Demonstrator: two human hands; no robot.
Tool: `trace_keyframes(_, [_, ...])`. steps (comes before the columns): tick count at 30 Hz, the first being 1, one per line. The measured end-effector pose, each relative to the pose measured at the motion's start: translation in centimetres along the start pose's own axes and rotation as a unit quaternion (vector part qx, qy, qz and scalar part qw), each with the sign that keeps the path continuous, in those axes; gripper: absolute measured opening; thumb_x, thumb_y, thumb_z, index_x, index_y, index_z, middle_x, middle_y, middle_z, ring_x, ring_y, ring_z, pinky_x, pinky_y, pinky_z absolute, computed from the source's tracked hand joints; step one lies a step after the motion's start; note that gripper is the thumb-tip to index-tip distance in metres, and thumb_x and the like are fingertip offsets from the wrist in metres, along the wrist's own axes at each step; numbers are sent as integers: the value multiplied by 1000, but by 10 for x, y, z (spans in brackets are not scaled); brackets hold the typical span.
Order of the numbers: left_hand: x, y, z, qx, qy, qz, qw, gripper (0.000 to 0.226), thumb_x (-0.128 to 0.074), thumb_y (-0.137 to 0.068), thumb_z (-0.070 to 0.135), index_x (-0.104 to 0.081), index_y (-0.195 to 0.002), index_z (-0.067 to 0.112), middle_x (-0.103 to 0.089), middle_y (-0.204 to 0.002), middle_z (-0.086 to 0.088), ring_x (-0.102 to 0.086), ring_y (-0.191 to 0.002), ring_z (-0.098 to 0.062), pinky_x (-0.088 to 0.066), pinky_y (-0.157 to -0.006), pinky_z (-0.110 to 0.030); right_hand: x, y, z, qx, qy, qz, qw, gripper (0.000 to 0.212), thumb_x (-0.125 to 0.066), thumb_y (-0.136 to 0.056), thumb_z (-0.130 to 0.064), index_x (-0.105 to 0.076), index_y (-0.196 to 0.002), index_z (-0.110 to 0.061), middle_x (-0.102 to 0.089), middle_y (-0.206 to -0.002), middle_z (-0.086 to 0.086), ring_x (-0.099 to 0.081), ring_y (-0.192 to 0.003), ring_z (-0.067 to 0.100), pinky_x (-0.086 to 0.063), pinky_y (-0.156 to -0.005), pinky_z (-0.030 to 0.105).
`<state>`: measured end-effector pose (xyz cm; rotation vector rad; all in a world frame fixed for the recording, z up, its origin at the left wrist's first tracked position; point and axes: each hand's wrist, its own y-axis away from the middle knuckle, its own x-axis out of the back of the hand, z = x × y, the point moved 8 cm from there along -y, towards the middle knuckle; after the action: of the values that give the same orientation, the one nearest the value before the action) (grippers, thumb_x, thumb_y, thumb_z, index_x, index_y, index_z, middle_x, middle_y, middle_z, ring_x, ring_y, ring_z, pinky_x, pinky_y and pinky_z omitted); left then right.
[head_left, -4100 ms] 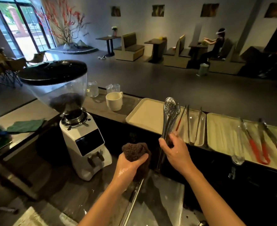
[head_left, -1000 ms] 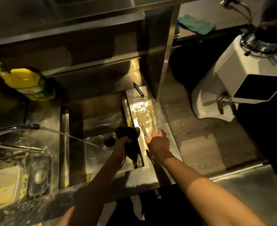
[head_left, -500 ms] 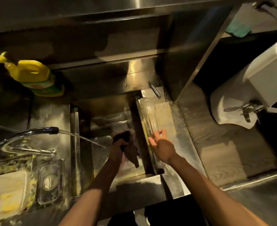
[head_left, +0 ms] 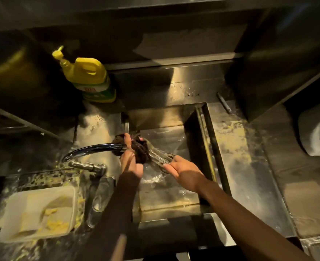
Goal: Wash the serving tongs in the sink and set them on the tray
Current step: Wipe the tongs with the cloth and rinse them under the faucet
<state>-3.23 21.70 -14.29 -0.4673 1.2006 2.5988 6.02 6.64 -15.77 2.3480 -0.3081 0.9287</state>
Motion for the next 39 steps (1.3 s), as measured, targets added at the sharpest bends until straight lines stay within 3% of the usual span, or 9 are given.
trace_keyframes(5, [23, -18, -5, -24, -44, 65, 997, 49, -77, -82, 38, -63, -119, 9, -72, -117, -11, -70, -104, -25, -54, -95, -42, -20, -14, -18, -33, -59, 7, 998, 51, -37, -104, -51, -47, -61, -24, -51, -82, 4, -51, -72, 20, -31, -68, 30])
trace_keyframes(10, [21, -13, -38, 76, 3, -20, 997, 83, -86, -62, 49, -61, -131, 11, -65, -130, -13, -62, -119, -28, -46, -106, -48, -26, -34, -41, -52, -114, 81, 989, 53, -38, -106, -43, -31, -56, -28, -40, -69, 2, -36, -64, 20, -22, -66, 30])
trace_keyframes(15, [36, -25, -20, 83, -66, -64, 992, 27, -72, -81, 21, -70, -104, 7, -72, -107, -14, -72, -93, -25, -56, -87, -46, -24, -32, -25, -33, -99, 36, 994, 52, -36, -104, -50, -40, -58, -26, -46, -72, -1, -45, -63, 16, -31, -66, 32])
trace_keyframes(19, [44, -37, -8, 66, -59, -10, 996, 61, -80, -68, 31, -63, -121, 6, -71, -116, -12, -66, -110, -29, -49, -98, -50, -15, -32, -16, -6, -20, 8, 1000, 57, -35, -102, -55, -59, -73, -12, -55, -85, 7, -53, -74, 21, -36, -68, 35])
trace_keyframes(25, [26, -20, -15, 64, -186, -56, 979, 41, -79, -77, 17, -66, -115, 6, -74, -105, -10, -70, -95, -26, -56, -88, -45, -16, -35, -22, -3, -68, 38, 997, 57, -38, -101, -55, -53, -71, -8, -51, -82, 6, -50, -70, 19, -40, -68, 39])
trace_keyframes(28, [32, -32, 7, 42, -173, -71, 981, 25, -74, -83, 13, -67, -107, 8, -75, -98, -8, -72, -85, -21, -57, -84, -43, -6, -24, -6, 34, 28, -2, 999, 57, -34, -101, -58, -61, -80, -13, -50, -88, 1, -52, -75, 15, -38, -69, 31])
trace_keyframes(34, [40, -37, 17, -28, -396, -96, 913, 36, -84, -73, 25, -67, -103, 15, -74, -102, -5, -69, -86, -13, -58, -85, -36, 20, -18, 12, 79, 198, -29, 977, 71, -19, -92, -72, -69, -89, -21, -50, -90, -4, -55, -78, 15, -44, -72, 32])
trace_keyframes(37, [36, -22, 11, -56, -230, 19, 971, 14, -70, -89, 33, -63, -89, 21, -69, -72, 7, -62, -63, -5, -53, -64, -28, 7, -20, 3, 51, 123, -12, 991, 69, -23, -94, -72, -65, -79, -21, -52, -87, -4, -55, -74, 12, -45, -72, 32])
trace_keyframes(39, [29, -16, -9, -16, -56, 57, 997, 21, -64, -93, 37, -64, -93, 16, -70, -80, 0, -65, -69, -13, -55, -69, -32, -12, -23, -8, 29, 83, -1, 996, 63, -29, -98, -65, -62, -73, -17, -52, -85, -1, -53, -73, 13, -40, -69, 32])
